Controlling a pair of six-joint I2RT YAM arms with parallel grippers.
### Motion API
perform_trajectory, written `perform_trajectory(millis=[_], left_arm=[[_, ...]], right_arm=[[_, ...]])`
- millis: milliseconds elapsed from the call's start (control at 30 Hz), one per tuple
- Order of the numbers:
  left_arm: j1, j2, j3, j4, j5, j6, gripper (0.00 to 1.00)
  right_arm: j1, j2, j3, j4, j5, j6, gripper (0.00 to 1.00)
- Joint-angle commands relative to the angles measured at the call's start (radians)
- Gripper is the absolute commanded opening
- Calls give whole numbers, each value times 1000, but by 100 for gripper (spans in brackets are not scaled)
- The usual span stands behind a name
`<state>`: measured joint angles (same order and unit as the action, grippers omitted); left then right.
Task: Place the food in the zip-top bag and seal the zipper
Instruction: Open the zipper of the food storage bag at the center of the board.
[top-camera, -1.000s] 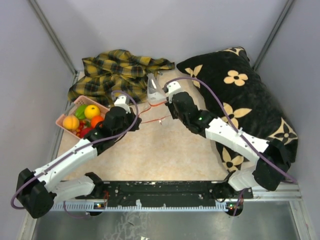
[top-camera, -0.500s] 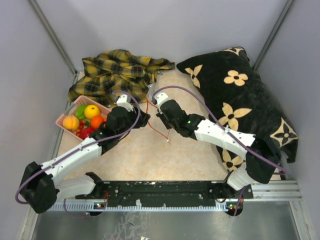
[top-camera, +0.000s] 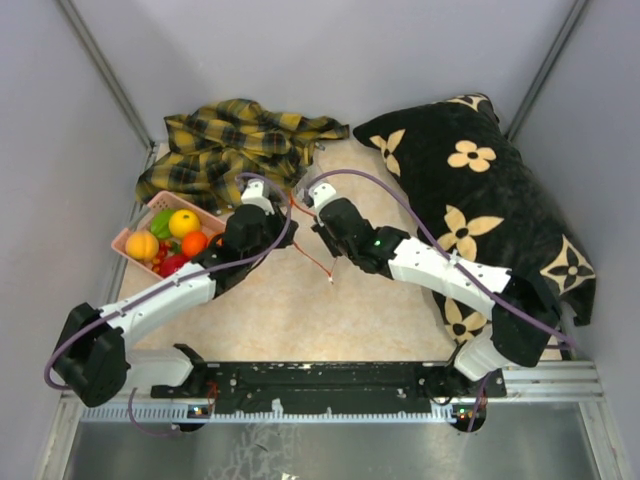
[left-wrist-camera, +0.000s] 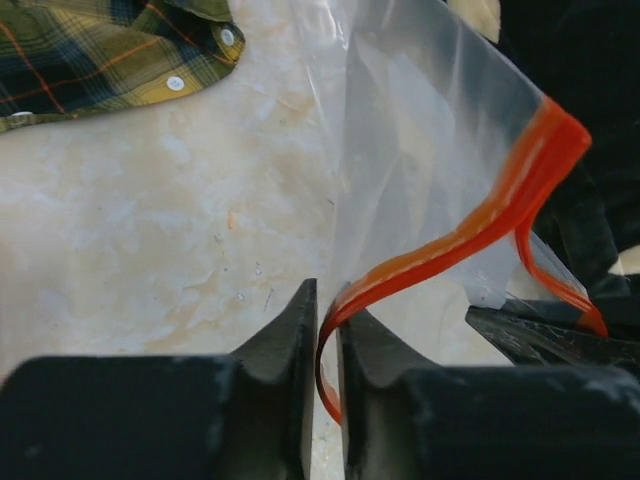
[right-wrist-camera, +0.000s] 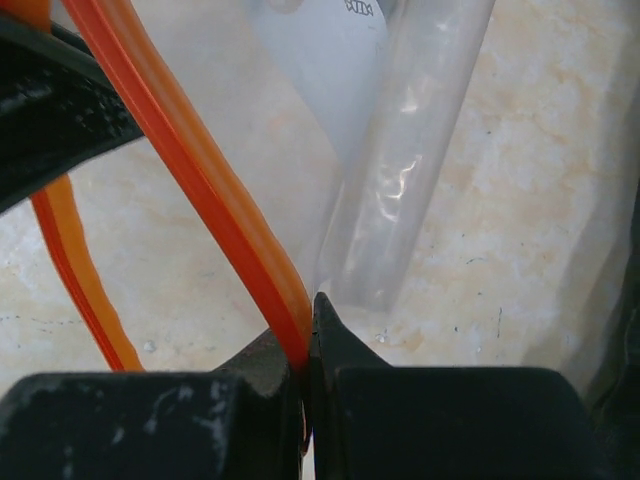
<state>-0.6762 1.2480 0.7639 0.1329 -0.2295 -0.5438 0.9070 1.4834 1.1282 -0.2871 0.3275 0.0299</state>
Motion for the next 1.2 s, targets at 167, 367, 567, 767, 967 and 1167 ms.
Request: perform_trajectory(millis=[167,367,567,767,967,1167], left_arm=[[26,-51,10,-135,-112,31,3],[46,-71,-17,-206,-151,31,2],[56,-57,-17,-220,-107,20,2],[56,-57,17,-192,67,-4,14],[55,-92,15,-157,127,-29,31],[59,-141,17,-162,122,-27,49]], right_arm=[[-16,-35,57,-62,115,-2,0],[-80,-84,34,-91,109,-4,0],[-107,-121,22,-78,40,10,0],[-108,-80,51,-94,-34,10,0],[-107,-69,59,-91,-38,6,0],[-106,-60,64,-96,-20,1,0]])
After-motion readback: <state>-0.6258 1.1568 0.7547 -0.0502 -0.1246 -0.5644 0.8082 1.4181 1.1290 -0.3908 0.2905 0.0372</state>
